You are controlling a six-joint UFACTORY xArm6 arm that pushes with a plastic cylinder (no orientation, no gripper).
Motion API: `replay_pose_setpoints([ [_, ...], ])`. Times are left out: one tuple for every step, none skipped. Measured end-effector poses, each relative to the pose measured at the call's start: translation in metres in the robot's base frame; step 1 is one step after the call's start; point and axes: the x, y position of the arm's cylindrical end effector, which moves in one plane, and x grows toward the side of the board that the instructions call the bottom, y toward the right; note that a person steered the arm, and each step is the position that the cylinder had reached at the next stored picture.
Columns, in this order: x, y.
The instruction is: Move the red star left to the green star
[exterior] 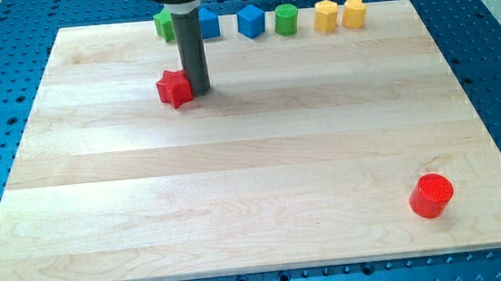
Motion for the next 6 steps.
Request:
replay_pose_setpoints([
  [0.002, -0.050],
  [0.050, -0.055],
  [0.045, -0.098],
  [-0.009, -0.109],
  [-0.064, -0.109],
  [-0.101, -0.106],
])
